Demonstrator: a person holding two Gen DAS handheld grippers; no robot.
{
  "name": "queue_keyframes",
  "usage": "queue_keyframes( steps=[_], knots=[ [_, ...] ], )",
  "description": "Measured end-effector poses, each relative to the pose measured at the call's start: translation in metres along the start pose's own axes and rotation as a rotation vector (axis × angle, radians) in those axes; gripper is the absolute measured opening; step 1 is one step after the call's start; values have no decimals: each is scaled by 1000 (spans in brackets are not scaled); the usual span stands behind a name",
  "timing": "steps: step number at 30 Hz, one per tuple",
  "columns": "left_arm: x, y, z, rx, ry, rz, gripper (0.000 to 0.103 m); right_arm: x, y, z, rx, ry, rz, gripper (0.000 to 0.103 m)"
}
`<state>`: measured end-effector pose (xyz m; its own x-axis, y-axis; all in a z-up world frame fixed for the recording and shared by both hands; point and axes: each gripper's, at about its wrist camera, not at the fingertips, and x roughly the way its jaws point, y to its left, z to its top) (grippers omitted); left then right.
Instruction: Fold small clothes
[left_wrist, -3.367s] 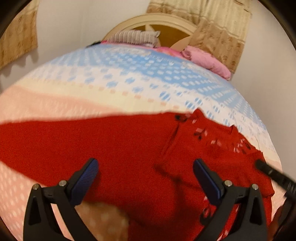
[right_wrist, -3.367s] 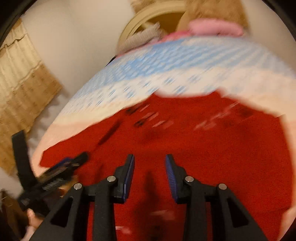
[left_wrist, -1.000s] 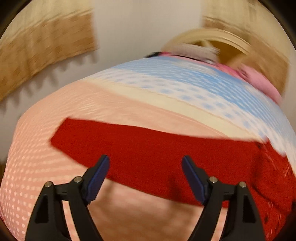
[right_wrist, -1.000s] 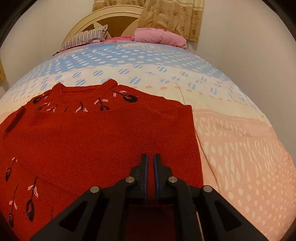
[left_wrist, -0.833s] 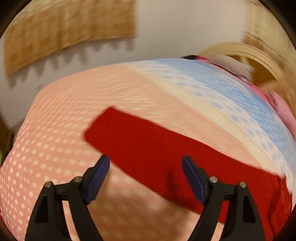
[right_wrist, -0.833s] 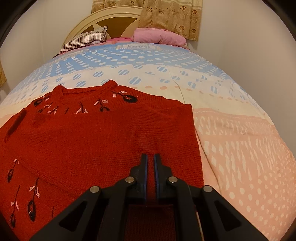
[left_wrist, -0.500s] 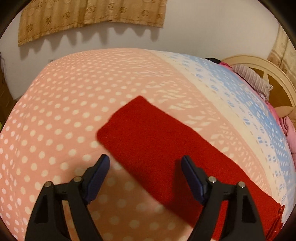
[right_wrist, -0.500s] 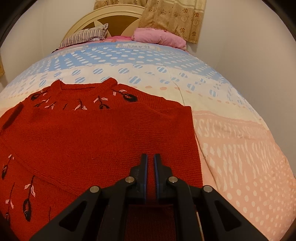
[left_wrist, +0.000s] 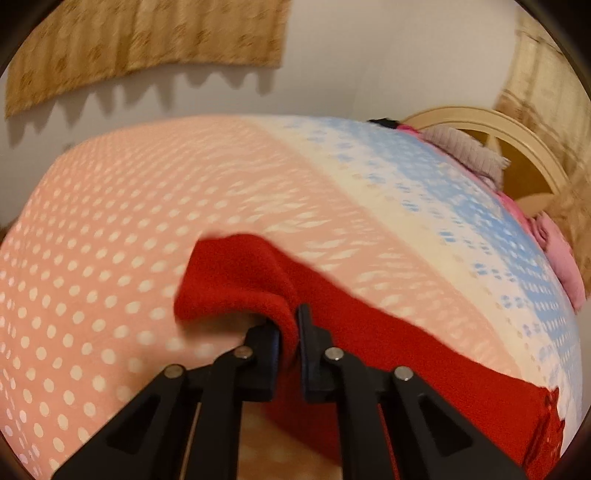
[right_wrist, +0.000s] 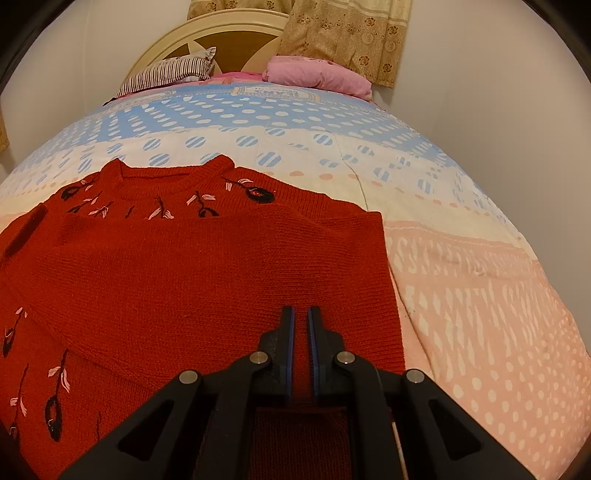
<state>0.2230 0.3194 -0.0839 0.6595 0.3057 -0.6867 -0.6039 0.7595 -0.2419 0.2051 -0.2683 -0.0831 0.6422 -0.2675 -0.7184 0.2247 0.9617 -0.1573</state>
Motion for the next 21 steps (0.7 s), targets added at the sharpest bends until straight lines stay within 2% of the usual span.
queue_keyframes(
  steps=[2,6,8,12,15,18,21],
  knots=[
    [-12,-25,0,52,-35,-27,9,0,0,0,2,0,2,7],
    [-58,-96,-14,210,-103,-160,9,-1,-2,0,12,-2,12,7],
    [-82,-146,-31,314,-122,-257,9,-1,-3,0,19,-2,18,7],
    [-112,-217,-70,446,-97,-415,9,-1,-5,-1,34,-4,35,7],
    [-129,-267,-114,542,-39,-526,9,-1,-8,-1,48,-6,50,7],
    [-138,-296,-151,625,-8,-571,9,0,-12,-1,66,-6,69,7],
    [-136,-318,-185,700,45,-582,8,0,-13,-1,78,-7,82,7]
  ],
)
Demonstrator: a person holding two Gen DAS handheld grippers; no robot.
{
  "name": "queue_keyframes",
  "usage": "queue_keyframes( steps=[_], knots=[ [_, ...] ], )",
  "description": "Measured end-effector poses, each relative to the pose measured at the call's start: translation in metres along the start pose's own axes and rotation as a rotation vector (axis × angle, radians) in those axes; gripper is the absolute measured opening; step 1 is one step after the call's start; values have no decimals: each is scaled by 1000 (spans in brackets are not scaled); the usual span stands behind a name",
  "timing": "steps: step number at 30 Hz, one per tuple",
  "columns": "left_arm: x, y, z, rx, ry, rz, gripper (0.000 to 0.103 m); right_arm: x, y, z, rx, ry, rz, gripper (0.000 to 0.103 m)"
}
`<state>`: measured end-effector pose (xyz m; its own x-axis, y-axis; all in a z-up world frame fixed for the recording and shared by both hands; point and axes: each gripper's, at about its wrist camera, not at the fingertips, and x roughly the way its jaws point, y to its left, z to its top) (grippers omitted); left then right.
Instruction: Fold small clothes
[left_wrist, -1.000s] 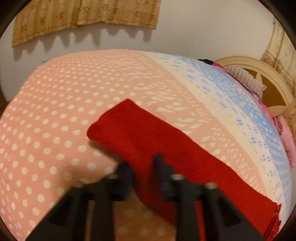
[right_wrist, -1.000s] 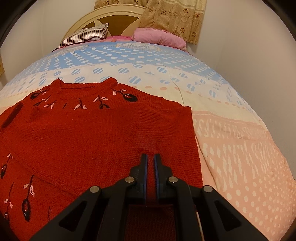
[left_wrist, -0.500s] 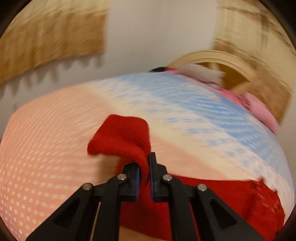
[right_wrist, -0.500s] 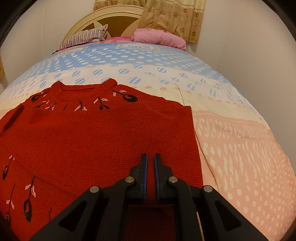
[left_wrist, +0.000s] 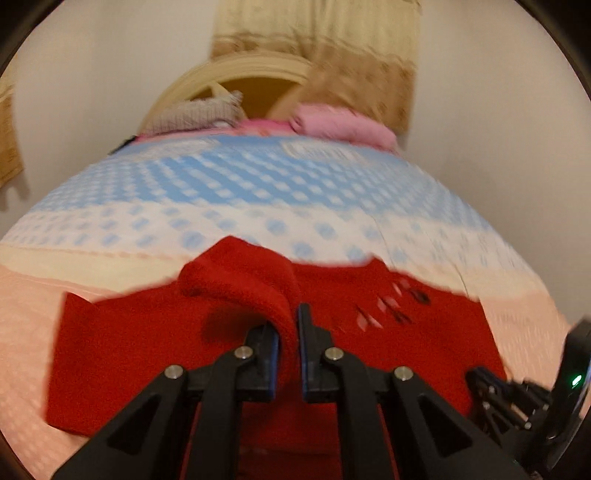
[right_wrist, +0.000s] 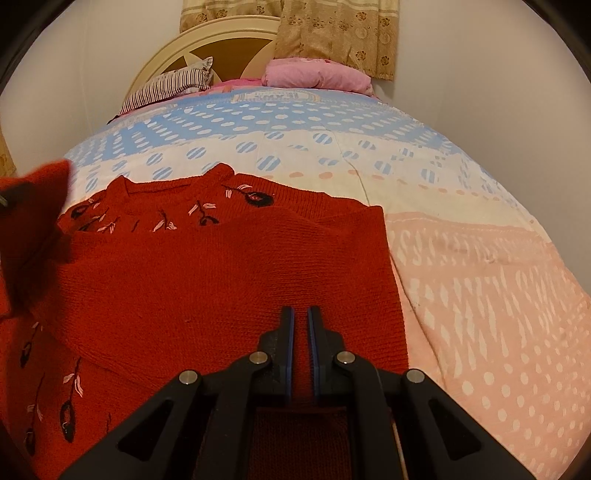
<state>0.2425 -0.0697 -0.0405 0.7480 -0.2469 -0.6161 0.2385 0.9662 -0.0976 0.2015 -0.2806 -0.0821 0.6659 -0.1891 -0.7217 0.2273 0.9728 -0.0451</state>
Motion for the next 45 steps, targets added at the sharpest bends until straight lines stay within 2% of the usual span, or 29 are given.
queue_keyframes(
  steps=[3,6,7,9,10,11,15,16,18,19,21,22,23,26,29,31,34,36,37,40,45],
  knots=[
    [17,-18,-14,39,85,-8,8,0,0,0,6,-1,7,7],
    [20,-11,-20,18,141,-16,8,0,-2,0,11,-1,13,7],
    [19,-8,-19,6,140,-16,14,1,-2,0,12,0,14,7],
    [7,1,-18,-6,132,-5,38,1,-2,0,11,1,14,7],
    [1,7,-18,-13,123,9,59,1,-2,0,11,0,13,7],
    [-10,18,-20,-29,101,34,70,1,-2,0,10,1,12,7],
    [-35,60,-31,-96,60,96,71,-1,-5,5,23,22,38,9],
    [-41,76,-36,-139,55,118,71,-5,-8,9,50,20,72,9],
    [-47,103,-49,-225,51,171,71,-18,-11,21,143,-4,207,10],
    [-45,111,-54,-261,53,189,71,-23,-9,27,168,-11,257,14],
    [-43,124,-66,-320,61,201,71,-28,8,41,189,-11,373,43],
    [-40,127,-74,-337,73,208,71,-28,16,46,189,-7,405,64],
    [-37,126,-78,-346,82,211,71,-26,31,52,183,0,437,68],
    [-45,124,-83,-367,49,204,71,-16,74,62,118,33,461,68],
    [-46,125,-85,-374,38,209,73,5,129,67,19,115,464,68],
    [-42,133,-88,-408,66,201,73,15,151,66,-32,137,430,68],
    [-42,145,-93,-475,71,161,73,34,178,66,-119,182,326,67],
    [-45,146,-95,-490,60,151,73,31,177,67,-136,150,308,37],
    [-44,145,-94,-485,63,156,73,27,173,69,-139,140,318,16],
    [-43,140,-93,-464,72,166,77,10,155,82,-98,72,384,10],
    [-42,143,-94,-474,80,156,77,-39,119,108,-13,-102,458,8]
  ],
)
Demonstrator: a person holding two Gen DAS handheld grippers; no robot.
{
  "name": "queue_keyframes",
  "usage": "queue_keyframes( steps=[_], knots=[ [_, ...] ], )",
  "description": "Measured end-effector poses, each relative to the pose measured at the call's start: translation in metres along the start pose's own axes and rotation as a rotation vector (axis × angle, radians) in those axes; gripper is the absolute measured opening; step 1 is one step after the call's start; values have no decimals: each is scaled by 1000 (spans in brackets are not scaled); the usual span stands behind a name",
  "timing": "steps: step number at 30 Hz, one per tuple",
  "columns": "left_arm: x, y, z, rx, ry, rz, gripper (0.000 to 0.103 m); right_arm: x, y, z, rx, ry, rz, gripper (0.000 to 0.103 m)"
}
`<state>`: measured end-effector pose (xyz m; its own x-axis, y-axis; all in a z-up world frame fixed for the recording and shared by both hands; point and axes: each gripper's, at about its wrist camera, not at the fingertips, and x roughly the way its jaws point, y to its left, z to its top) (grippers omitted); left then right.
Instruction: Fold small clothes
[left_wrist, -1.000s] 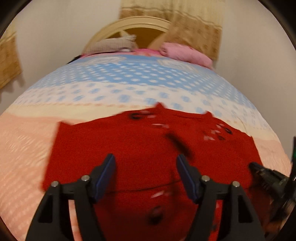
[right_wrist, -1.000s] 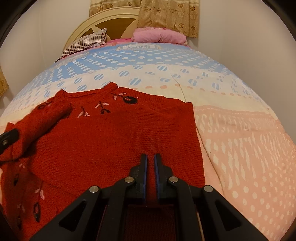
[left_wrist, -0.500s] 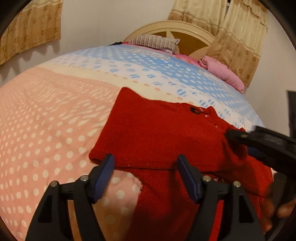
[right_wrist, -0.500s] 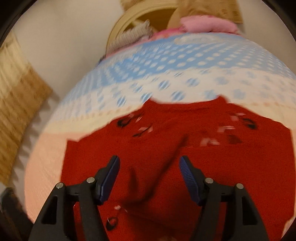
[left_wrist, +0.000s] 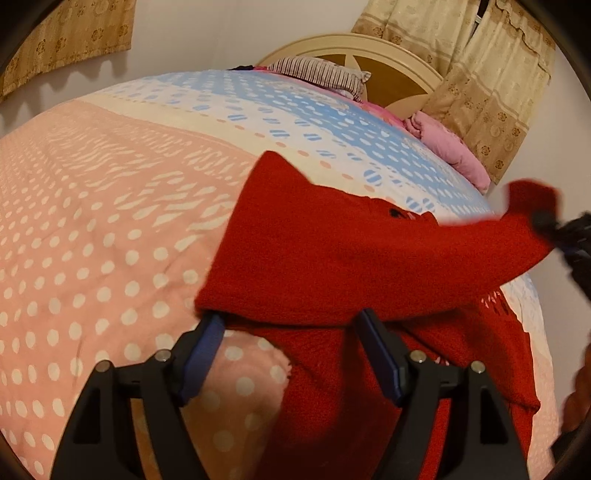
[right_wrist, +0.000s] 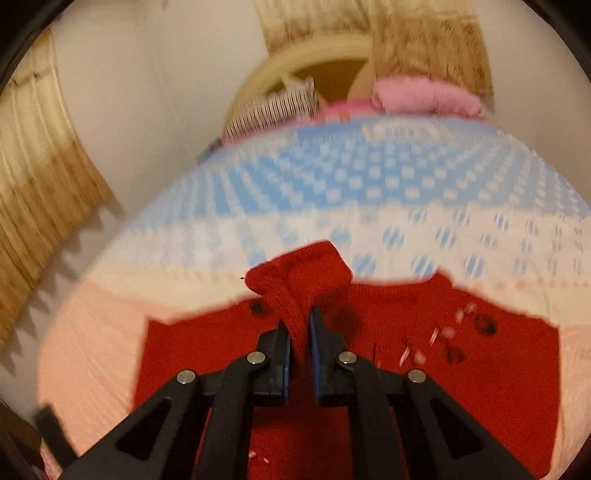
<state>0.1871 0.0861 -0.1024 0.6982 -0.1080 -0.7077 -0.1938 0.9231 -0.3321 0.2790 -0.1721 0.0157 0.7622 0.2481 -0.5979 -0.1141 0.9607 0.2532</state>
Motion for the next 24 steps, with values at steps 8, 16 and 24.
queue_keyframes(
  steps=[8,16,24],
  knots=[
    [4,-1,1,8,14,28,77,-66,-40,4,-25,-158,-141,5],
    [7,-5,1,33,23,63,77,-41,-126,-54,90,4,-274,6],
    [6,-4,1,35,32,56,77,-42,-165,-90,207,130,-183,18]
  ],
)
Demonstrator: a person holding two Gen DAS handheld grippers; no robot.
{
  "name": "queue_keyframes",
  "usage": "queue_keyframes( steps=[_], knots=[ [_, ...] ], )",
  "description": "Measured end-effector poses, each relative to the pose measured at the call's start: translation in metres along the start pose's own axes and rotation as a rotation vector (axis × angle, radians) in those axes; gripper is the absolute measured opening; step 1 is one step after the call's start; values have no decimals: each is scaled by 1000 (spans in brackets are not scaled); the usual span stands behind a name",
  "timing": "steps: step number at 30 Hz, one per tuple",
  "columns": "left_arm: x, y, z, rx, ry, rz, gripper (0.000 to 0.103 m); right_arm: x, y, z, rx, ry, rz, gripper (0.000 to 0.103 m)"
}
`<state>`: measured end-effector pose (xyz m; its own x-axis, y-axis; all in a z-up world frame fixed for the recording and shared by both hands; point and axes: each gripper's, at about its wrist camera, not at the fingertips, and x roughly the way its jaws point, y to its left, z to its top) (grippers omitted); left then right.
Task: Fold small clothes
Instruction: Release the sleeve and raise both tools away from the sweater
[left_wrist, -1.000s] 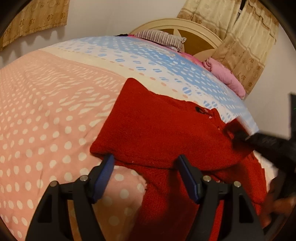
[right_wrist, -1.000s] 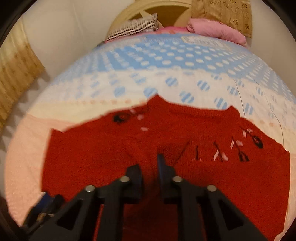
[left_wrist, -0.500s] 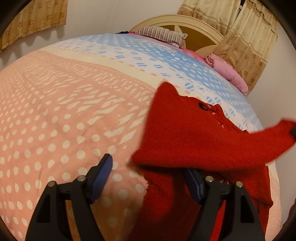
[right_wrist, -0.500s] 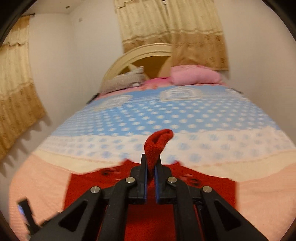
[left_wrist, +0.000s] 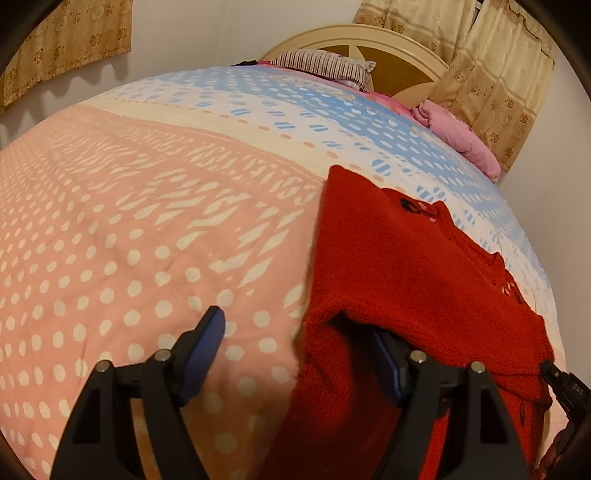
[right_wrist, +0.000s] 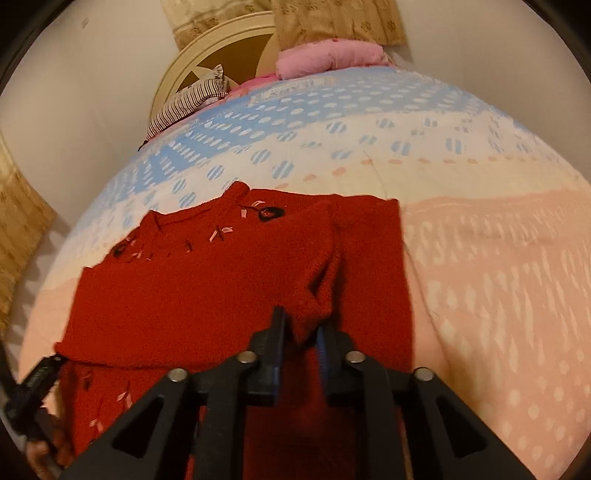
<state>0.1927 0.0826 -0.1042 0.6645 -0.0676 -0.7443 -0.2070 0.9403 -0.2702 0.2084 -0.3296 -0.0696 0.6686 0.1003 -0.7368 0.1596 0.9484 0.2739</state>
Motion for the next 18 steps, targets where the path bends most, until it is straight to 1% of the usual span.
queue_keyframes(
  steps=[1,3,4,5,6,7,9,10,11,13,14,16,17,18],
  knots=[
    [-3,0,0,17,9,1,77,-5,-2,-1,8,-6,-8,19],
    [-9,-1,-1,58,5,34,77,-29,-16,-8,18,-48,-82,19],
    [-16,-1,-2,87,-9,58,77,-35,-22,-10,14,-64,-112,19],
    [-21,0,-2,104,-23,65,77,-47,-27,-12,3,-89,-163,19],
    [-27,0,-1,119,-41,63,77,-56,-29,-14,-10,-111,-198,19],
    [-35,-1,1,133,-68,58,77,-63,-31,-13,-18,-127,-210,19],
    [-44,-5,8,150,-116,59,78,-69,-29,-5,-41,-160,-199,19],
    [-48,-11,13,159,-141,44,80,-71,-24,-2,-53,-163,-181,19],
    [-47,-14,18,165,-145,34,82,-68,-17,2,-70,-160,-157,19],
    [-38,-26,26,194,-138,23,82,-58,0,7,-105,-149,-124,19],
    [-31,-30,28,208,-134,29,82,-49,8,8,-125,-136,-110,19],
    [-12,-38,28,247,-111,78,82,-21,21,9,-149,-79,-89,19],
    [-3,-40,28,259,-91,94,82,-9,23,8,-147,-51,-89,19],
    [7,-40,27,271,-57,106,82,9,23,5,-146,-2,-91,19]
  ],
)
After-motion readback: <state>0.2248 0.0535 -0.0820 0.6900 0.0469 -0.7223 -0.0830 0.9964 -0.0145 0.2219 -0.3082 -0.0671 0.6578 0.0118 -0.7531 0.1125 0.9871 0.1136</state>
